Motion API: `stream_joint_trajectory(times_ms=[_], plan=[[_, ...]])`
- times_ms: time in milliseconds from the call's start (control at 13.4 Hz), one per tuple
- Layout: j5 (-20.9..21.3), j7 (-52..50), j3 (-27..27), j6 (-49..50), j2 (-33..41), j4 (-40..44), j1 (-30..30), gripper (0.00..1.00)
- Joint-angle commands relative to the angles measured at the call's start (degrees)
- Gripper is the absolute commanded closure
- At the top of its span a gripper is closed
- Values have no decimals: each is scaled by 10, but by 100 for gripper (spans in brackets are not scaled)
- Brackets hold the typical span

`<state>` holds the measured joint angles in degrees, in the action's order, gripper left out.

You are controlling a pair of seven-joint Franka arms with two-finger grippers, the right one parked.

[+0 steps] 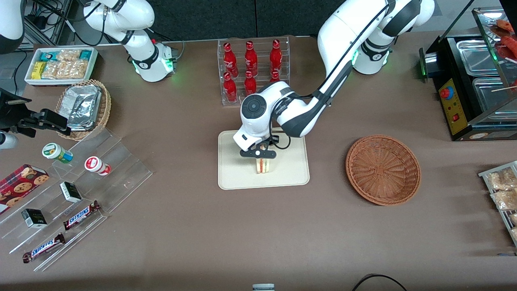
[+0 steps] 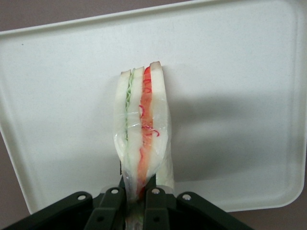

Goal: Place sandwich from basket to tray

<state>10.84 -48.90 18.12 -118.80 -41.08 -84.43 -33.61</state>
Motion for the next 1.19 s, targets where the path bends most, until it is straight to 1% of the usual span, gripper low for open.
stream_joint_trajectory(times_ms=[0,74,223,447,521,596,670,819,894,1117], plan=[[14,-10,-6,0,-8,17,-10,2],[13,-11,-6,1,-6,18,-9,0],[8,-14,-7,14,15,20,-1,0],[-1,-14,-6,94,88,20,36,0],[-17,-14,-6,126,116,20,49,0],[-35,-10,-6,159,142,20,68,0],[-42,-6,-6,190,171,20,92,0],[-43,-1,-5,246,215,20,132,0],[-43,18,-6,263,231,20,150,0],[-51,115,-6,329,278,20,222,0]])
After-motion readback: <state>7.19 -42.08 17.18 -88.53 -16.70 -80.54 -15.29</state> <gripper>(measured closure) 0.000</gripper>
